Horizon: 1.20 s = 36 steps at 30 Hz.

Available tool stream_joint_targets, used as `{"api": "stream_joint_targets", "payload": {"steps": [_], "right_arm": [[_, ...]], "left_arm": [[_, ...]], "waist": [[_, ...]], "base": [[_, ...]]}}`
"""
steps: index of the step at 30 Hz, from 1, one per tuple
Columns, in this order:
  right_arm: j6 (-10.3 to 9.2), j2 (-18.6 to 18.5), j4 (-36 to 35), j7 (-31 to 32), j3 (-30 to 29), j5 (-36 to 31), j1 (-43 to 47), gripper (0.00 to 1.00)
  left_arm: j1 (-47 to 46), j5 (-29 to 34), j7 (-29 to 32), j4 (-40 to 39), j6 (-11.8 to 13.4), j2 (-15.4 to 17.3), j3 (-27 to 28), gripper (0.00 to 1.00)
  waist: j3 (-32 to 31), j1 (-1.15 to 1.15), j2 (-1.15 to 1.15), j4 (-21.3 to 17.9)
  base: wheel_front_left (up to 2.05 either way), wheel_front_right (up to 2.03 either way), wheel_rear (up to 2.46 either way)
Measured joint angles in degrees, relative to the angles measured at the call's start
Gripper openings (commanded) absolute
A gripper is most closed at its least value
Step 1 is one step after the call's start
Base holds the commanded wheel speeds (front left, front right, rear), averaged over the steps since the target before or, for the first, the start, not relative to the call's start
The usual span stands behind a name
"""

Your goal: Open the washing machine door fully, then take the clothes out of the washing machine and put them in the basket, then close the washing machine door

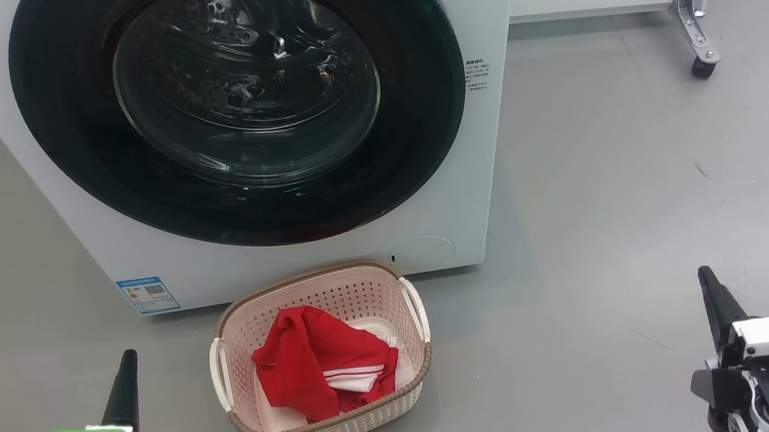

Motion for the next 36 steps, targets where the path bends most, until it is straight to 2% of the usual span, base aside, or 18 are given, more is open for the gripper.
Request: {"api": "stream_joint_targets", "payload": {"steps": [7,36], "right_arm": [[0.26,-0.3,-0.3,1.0,-0.9,5.1,-0.7,0.0],[0.68,-0.3,-0.2,1.0,-1.0,5.1,-1.3,0.0]], "left_arm": [[-1.1,-4.4,1.0,0.2,-0.7,0.0,0.8,0.0],[-1.3,-5.3,1.0,0.6,-0.9,0.0,0.9,0.0]], "waist": [[0.0,0.0,0.0,0.0],[0.0,0.0,0.0,0.0]], "base": [[0.0,0.0,0.0],[0.0,0.0,0.0]]}}
